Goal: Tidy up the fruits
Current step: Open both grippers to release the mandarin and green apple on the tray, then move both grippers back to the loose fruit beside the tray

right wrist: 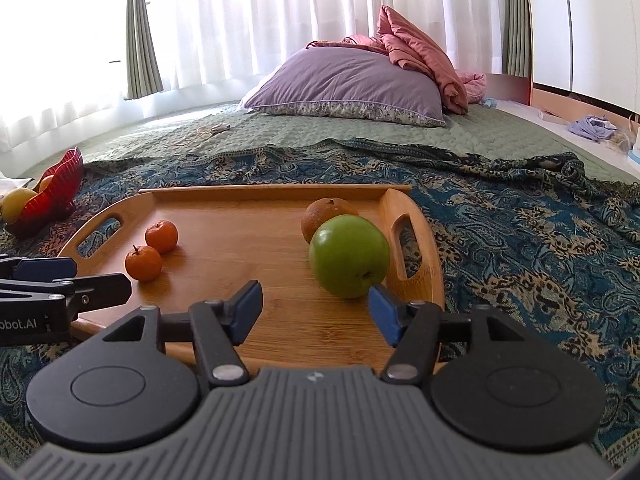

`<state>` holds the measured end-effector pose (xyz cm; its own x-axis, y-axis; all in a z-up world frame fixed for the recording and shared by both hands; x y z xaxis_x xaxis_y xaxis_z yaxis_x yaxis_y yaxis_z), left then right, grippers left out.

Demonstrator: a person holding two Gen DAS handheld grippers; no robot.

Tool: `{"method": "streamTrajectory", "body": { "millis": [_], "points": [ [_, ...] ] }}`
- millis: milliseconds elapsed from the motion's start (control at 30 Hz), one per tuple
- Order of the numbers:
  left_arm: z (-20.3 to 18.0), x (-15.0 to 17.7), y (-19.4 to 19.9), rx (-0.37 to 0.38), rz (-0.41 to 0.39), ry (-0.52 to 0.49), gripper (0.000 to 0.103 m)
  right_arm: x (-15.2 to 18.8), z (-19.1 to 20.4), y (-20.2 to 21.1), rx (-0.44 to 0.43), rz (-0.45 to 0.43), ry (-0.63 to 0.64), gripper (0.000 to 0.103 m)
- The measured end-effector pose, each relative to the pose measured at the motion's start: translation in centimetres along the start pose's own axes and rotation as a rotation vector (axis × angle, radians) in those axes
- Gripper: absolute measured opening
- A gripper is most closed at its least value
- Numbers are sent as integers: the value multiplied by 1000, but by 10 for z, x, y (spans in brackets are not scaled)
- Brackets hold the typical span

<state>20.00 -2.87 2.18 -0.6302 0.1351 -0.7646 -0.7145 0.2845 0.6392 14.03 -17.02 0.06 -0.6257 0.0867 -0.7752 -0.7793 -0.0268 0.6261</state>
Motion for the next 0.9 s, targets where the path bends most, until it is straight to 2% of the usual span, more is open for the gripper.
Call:
{"method": "streamTrajectory", "body": {
  "millis": [367, 533, 900],
  "points": [
    [-14, 22, 23, 55, 1, -19, 88, 20, 7, 25, -34, -31, 52, 82],
    [-21, 31, 31, 70, 0, -35, 91, 30, 12, 38, -47, -47, 90, 88],
    [-25, 53, 43, 81, 16, -42, 92, 54, 11, 60, -9, -67, 150, 91]
  ]
}}
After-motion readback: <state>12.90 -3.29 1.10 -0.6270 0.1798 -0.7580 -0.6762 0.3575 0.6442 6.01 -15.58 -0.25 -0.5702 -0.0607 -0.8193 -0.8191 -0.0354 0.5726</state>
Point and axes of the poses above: each gripper's, at about its wrist camera, not at the fingertips, and y roughly against the way its jaws point, z to its left, x to its underside, the point moved 5 cm from there along -y, roughly the way its jaws point, and after that the axes turned 8 degrees about z, right-handed, at the moved point
